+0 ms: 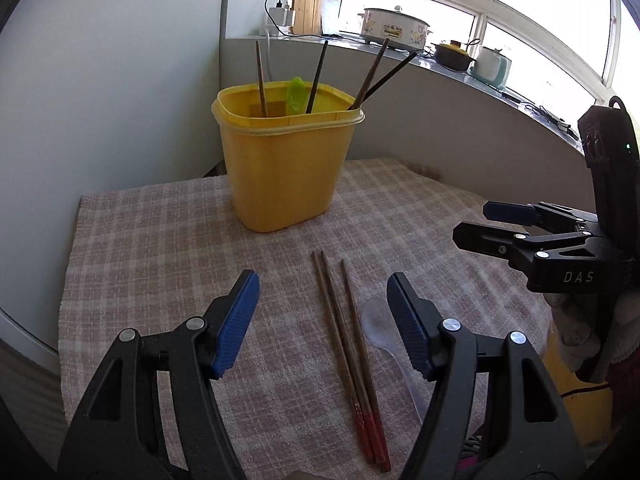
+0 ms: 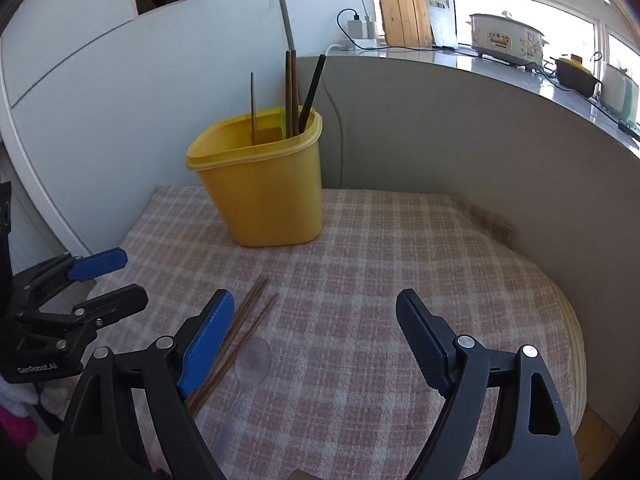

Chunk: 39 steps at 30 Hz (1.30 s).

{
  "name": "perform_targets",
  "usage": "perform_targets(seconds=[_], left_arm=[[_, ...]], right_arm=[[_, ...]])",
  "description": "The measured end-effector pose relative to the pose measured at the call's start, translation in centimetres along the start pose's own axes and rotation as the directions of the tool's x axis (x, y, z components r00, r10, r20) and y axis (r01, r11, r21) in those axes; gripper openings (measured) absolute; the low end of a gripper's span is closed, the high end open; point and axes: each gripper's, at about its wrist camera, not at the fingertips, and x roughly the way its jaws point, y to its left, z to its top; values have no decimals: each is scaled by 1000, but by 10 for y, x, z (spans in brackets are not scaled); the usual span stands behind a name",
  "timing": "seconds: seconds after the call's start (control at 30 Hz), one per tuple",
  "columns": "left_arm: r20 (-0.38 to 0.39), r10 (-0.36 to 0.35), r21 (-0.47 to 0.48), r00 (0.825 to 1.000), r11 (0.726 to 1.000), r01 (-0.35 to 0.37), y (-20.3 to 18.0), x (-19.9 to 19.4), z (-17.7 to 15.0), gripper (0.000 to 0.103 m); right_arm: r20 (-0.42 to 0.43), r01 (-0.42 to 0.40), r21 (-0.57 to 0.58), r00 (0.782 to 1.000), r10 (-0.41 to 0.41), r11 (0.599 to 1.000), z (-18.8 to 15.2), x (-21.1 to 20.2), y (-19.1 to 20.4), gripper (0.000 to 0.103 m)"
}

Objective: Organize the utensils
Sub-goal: 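Move the left tool to the red-tipped wooden chopsticks while the right tool approaches the clear spoon, then close the left tool on a wooden chopstick while the right tool grasps the clear spoon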

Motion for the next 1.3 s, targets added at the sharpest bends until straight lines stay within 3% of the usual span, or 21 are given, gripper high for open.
perform_targets(seconds=[0.3, 0.37, 0.43, 0.5, 0.57, 0.63, 0.7, 1.3], left_arm=[[-169, -41, 21, 985, 999, 45, 1, 36, -24, 68], [-203, -53, 28, 978, 998, 59, -1, 45, -28, 57], [-232, -76, 18, 970, 996, 83, -1, 54, -28, 44], [-257, -101, 5, 961, 994, 105, -1, 62, -28, 37], [-271, -109, -3, 956, 994, 112, 0, 69, -26, 37], [-284, -122, -6, 951, 992, 126, -2, 74, -25, 29], [-294, -128, -12, 947, 991, 131, -1, 80, -23, 28], [-320, -120, -36, 940, 993, 115, 7, 103, -13, 19]], right_arm=[[-172, -105, 113, 977, 123, 988, -20, 40, -10, 82], [-198, -124, 132, 969, 149, 984, -24, 47, -10, 81], [-229, -137, 149, 959, 169, 979, -26, 55, -11, 69], [-257, -151, 169, 947, 192, 974, -29, 62, -12, 62], [-281, -174, 197, 933, 226, 965, -32, 68, -13, 55], [-303, -197, 221, 917, 259, 955, -36, 72, -14, 44], [-317, -206, 234, 908, 275, 950, -39, 77, -14, 40], [-315, -227, 235, 902, 295, 945, -33, 94, 12, 26]])
